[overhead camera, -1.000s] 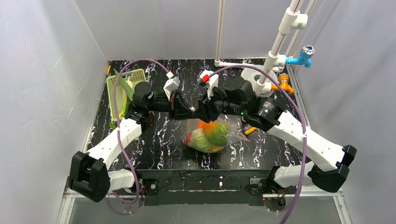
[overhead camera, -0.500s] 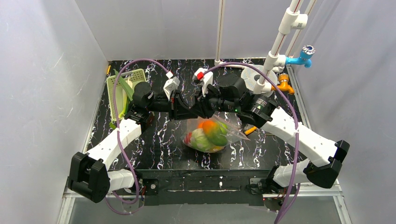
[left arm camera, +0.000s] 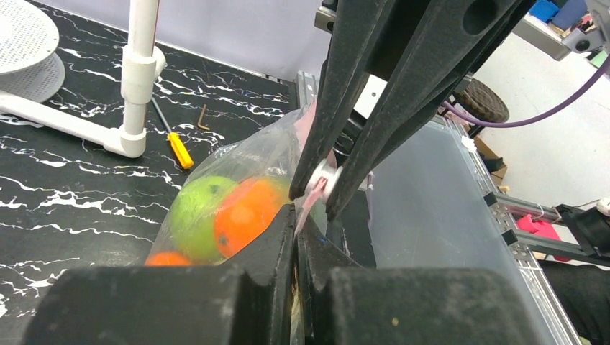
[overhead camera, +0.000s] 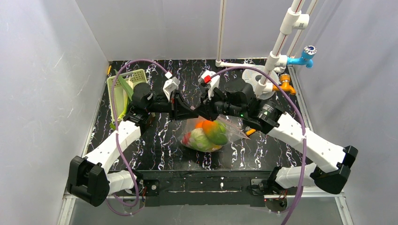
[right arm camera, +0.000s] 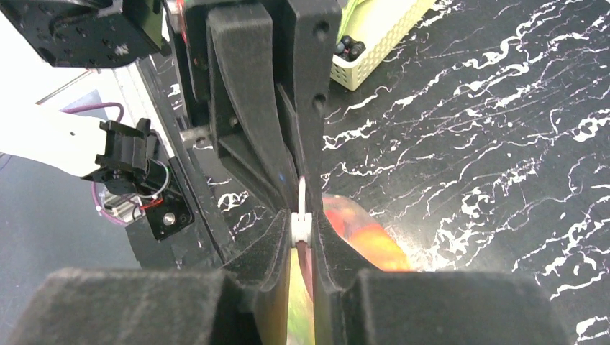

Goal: Place the food in the zip-top bag and seal the zipper
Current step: Zip the zipper food storage bag at the center of the board, then place the zipper food storage bag at the center of the board.

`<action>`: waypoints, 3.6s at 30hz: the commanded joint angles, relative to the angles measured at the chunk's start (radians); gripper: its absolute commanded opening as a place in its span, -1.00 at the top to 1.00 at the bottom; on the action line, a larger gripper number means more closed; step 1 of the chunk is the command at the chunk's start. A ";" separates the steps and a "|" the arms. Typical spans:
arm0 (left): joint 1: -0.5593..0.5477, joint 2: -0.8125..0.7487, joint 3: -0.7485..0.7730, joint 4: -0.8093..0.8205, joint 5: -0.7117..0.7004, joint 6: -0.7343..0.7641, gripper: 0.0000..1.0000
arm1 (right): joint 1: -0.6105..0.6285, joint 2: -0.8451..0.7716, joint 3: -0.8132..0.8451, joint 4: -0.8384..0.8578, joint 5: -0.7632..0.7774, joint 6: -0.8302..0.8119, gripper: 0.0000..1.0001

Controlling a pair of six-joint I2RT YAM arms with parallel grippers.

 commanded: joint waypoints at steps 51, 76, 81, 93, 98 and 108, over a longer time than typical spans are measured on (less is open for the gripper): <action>0.167 -0.104 0.024 -0.119 -0.177 0.089 1.00 | -0.074 -0.533 -0.224 -0.292 0.145 0.070 0.97; 0.136 -0.344 0.162 -0.766 -0.527 0.112 0.65 | -0.078 -0.371 -0.195 -0.360 -0.076 0.129 0.87; 0.135 -0.094 0.291 -0.899 -0.658 0.100 0.53 | -0.121 -0.341 -0.300 -0.294 0.020 0.268 0.78; 0.136 -0.102 0.391 -0.962 -0.771 0.247 -0.16 | -0.150 -0.159 -0.308 -0.272 0.583 0.357 0.60; 0.136 -0.156 0.352 -0.950 -0.862 0.314 -0.19 | -0.153 -0.062 -0.259 -0.352 0.707 0.353 0.38; 0.136 -0.311 0.020 -0.730 -0.921 0.340 -0.18 | -0.153 -0.199 -0.296 -0.340 0.628 0.307 -0.52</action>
